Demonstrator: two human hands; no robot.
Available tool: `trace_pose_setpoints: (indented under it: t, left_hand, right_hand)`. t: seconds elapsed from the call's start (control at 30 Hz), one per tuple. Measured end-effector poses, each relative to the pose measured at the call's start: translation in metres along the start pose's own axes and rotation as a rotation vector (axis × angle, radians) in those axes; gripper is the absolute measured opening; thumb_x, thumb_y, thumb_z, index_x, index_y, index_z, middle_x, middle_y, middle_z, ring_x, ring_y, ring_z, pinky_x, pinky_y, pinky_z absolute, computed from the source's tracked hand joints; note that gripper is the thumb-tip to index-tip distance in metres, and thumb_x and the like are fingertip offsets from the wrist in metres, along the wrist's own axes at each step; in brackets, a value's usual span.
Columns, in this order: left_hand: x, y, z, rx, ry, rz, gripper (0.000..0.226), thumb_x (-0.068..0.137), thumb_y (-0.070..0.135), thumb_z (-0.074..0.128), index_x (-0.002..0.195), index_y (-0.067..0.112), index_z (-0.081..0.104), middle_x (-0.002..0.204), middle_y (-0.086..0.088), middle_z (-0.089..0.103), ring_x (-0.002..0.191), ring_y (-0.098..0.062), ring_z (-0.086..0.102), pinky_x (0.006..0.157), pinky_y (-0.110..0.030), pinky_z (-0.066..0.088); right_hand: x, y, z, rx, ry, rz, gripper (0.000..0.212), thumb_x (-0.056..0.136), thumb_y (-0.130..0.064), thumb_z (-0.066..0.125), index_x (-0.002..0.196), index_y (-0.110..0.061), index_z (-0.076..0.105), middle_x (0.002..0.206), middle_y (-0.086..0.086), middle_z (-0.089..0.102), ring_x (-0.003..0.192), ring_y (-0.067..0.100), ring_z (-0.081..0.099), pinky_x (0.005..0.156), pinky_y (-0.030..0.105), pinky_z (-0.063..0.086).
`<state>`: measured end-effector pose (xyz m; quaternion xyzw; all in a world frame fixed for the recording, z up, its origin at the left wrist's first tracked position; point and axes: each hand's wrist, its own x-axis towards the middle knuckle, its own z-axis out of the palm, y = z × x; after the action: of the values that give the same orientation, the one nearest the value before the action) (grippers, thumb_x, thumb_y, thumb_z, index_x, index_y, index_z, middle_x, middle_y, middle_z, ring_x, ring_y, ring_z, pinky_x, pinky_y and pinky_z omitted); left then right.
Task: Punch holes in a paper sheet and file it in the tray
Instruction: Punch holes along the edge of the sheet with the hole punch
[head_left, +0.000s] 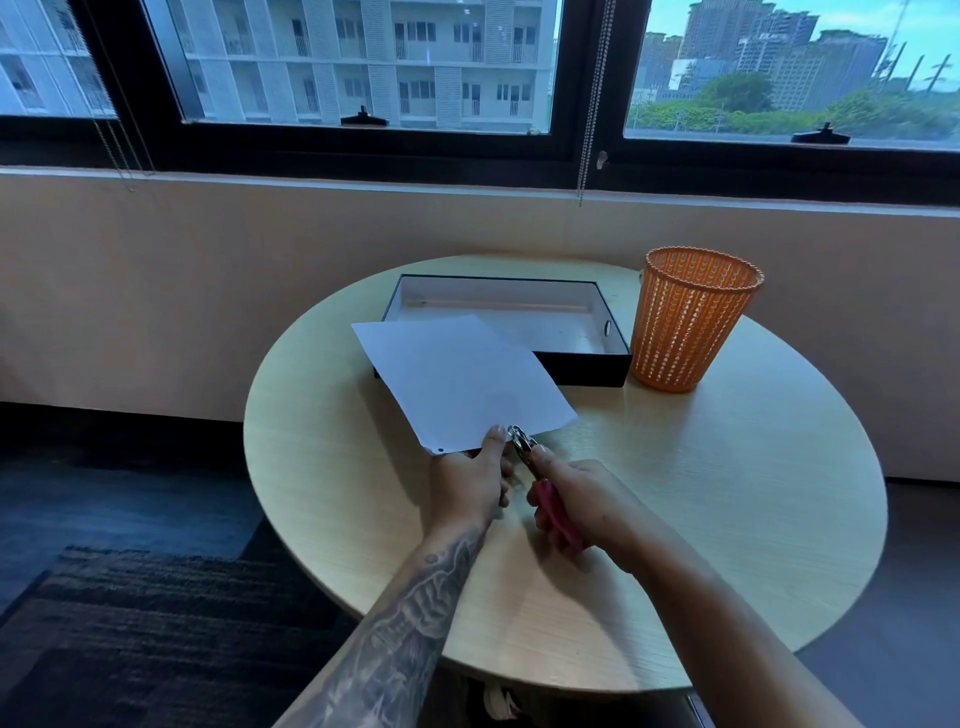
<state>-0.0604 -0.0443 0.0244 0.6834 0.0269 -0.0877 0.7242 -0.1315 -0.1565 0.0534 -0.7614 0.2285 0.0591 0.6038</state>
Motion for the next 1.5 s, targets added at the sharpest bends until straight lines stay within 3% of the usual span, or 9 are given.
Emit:
trace_pose_setpoints:
  t: [0.2, 0.5, 0.77, 1.0, 1.2, 1.37, 1.5]
  left_hand:
    - [0.005, -0.003, 0.002, 0.131, -0.035, -0.021, 0.052, 0.091, 0.043, 0.064, 0.052, 0.009, 0.059, 0.039, -0.004, 0.049, 0.036, -0.022, 0.045, 0.046, -0.031, 0.041]
    - [0.009, -0.005, 0.004, 0.168, -0.038, -0.014, 0.05, 0.092, 0.039, 0.064, 0.055, 0.006, 0.061, 0.039, -0.005, 0.048, 0.035, -0.022, 0.044, 0.046, -0.03, 0.04]
    - [0.009, -0.003, 0.005, 0.152, -0.046, -0.056, 0.047, 0.092, 0.038, 0.064, 0.072, -0.004, 0.068, 0.044, -0.005, 0.052, 0.034, -0.021, 0.044, 0.046, -0.031, 0.04]
    - [0.004, -0.002, 0.001, 0.161, -0.051, -0.032, 0.05, 0.094, 0.042, 0.062, 0.063, 0.002, 0.063, 0.04, -0.004, 0.048, 0.038, -0.021, 0.044, 0.049, -0.032, 0.04]
    - [0.001, -0.002, -0.005, 0.056, -0.054, -0.001, 0.046, 0.095, 0.037, 0.063, 0.067, 0.002, 0.069, 0.047, -0.002, 0.056, 0.039, -0.019, 0.044, 0.044, -0.027, 0.036]
    - [0.002, -0.004, -0.009, -0.041, -0.075, -0.026, 0.04, 0.093, 0.033, 0.067, 0.067, 0.004, 0.069, 0.051, -0.003, 0.054, 0.037, -0.016, 0.039, 0.043, -0.025, 0.032]
    - [-0.001, -0.003, -0.013, -0.113, -0.106, -0.033, 0.035, 0.092, 0.031, 0.068, 0.071, 0.003, 0.069, 0.052, -0.002, 0.052, 0.038, -0.013, 0.036, 0.044, -0.024, 0.03]
  right_hand:
    - [0.002, 0.001, -0.008, -0.031, 0.009, 0.049, 0.061, 0.098, -0.06, 0.046, 0.08, -0.005, 0.065, 0.058, 0.012, 0.061, 0.043, 0.024, 0.051, 0.044, 0.026, 0.039]
    - [0.009, 0.001, -0.01, -0.048, -0.002, 0.11, 0.061, 0.097, -0.063, 0.046, 0.078, -0.007, 0.063, 0.057, 0.012, 0.059, 0.04, 0.022, 0.048, 0.046, 0.025, 0.037]
    - [0.008, -0.001, -0.009, -0.095, -0.006, 0.132, 0.062, 0.097, -0.064, 0.043, 0.078, -0.008, 0.061, 0.064, 0.014, 0.056, 0.039, 0.021, 0.047, 0.044, 0.023, 0.036]
    - [-0.008, -0.011, -0.019, -0.101, -0.008, 0.126, 0.053, 0.099, -0.058, 0.046, 0.094, -0.007, 0.06, 0.068, 0.016, 0.067, 0.056, 0.03, 0.062, 0.056, 0.037, 0.052]
    - [-0.017, -0.011, -0.054, -0.139, 0.09, 0.08, 0.042, 0.103, -0.044, 0.038, 0.104, -0.008, 0.058, 0.094, 0.017, 0.07, 0.075, 0.027, 0.064, 0.061, 0.032, 0.05]
    - [0.001, 0.013, -0.074, -0.457, 0.38, -0.027, 0.038, 0.092, -0.049, 0.06, 0.081, -0.013, 0.058, 0.077, 0.004, 0.064, 0.067, 0.02, 0.057, 0.064, 0.034, 0.043]
    - [0.005, 0.028, -0.068, -0.776, 0.474, -0.017, 0.039, 0.078, -0.061, 0.065, 0.093, -0.025, 0.06, 0.099, -0.001, 0.063, 0.095, 0.023, 0.06, 0.077, 0.036, 0.05]
